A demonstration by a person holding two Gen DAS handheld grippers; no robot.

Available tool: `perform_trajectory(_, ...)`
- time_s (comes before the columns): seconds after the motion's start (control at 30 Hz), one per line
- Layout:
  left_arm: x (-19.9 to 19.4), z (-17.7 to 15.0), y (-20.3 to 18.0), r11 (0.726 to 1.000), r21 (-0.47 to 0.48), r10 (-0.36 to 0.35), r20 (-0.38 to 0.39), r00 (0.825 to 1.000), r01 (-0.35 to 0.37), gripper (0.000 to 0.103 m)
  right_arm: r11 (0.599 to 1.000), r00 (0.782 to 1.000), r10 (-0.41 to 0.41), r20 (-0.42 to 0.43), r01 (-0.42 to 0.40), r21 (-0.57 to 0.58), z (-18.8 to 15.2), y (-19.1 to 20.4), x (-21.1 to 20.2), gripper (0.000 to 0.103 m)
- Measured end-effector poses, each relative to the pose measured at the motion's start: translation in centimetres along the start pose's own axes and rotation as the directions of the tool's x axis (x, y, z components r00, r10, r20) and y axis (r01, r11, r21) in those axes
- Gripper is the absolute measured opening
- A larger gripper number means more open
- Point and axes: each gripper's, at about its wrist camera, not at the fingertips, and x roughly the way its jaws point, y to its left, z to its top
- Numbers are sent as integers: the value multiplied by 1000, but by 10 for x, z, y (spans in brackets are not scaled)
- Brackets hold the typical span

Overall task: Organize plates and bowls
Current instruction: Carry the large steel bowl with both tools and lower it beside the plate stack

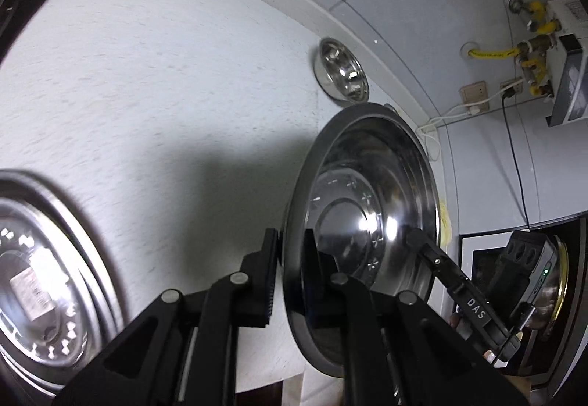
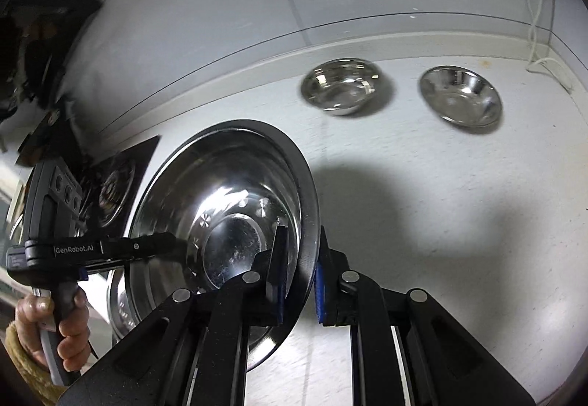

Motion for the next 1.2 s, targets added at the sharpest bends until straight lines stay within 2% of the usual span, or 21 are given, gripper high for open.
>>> perform_trajectory(0.43,-73,-19,46,998,-38,47,111,993,-43,12,994,995,102,-24,-102,-40,-22,56,15,11)
perform_trajectory(0.6,-96,-28,71,998,-56,45,134,990,-38,12,991,992,124,-38,-126,-47,-31,84,23,11)
perform_trajectory(0.9,-134,-28,136,998,-64,18,119,993,-11,12,992,990,117,-74,-119,-30,-48,150,46,11)
perform_trajectory(1.2,-162,-29,206,997,-68,44,72,996,-39,12,993,984,115,-133,-114,14,-72,199,83,11)
